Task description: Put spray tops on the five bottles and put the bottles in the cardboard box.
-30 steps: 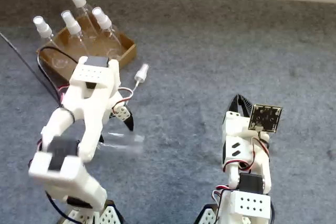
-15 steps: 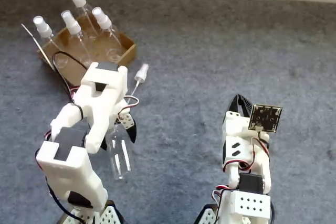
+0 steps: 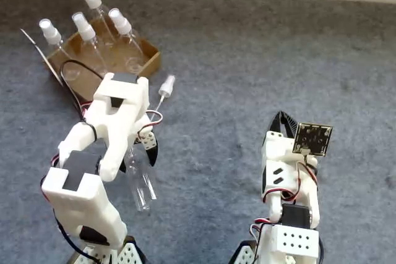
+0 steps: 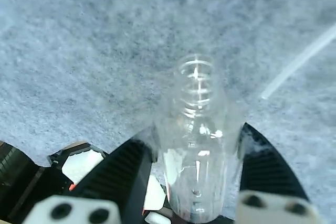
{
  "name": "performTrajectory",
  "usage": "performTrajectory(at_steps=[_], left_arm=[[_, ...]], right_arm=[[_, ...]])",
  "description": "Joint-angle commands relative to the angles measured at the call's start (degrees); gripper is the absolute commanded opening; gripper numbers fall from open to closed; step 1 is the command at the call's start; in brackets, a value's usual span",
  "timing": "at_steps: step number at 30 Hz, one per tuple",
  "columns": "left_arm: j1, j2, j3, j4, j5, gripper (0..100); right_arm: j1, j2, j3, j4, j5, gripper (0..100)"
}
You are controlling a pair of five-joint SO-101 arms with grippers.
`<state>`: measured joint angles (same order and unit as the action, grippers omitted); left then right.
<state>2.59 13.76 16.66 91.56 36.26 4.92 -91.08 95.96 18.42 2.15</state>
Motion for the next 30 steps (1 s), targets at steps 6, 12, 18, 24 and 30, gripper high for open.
performTrajectory(at_steps=[6, 12, 18, 24, 30], left_arm=[[-0.31, -3.21, -0.92, -4.92, -0.7, 12], [-0.31, -3.3, -0.75, -5.27, -0.7, 12], [0.13, -3.56, -0.84, -5.71, -9.05, 12], [1.27, -3.56, -0.92, -5.71, -22.86, 12], [1.1, -3.12, -5.14, -6.59, -30.59, 12]], right_arm=[[-0.75, -0.22, 10.15, 0.13, 0.35, 0.8], [-0.75, -0.22, 10.15, 0.13, 0.35, 0.8], [-0.75, -0.22, 10.15, 0.13, 0.35, 0.8], [-0.75, -0.22, 10.15, 0.13, 0.35, 0.8], [-0.75, -0.22, 10.15, 0.13, 0.35, 0.8]])
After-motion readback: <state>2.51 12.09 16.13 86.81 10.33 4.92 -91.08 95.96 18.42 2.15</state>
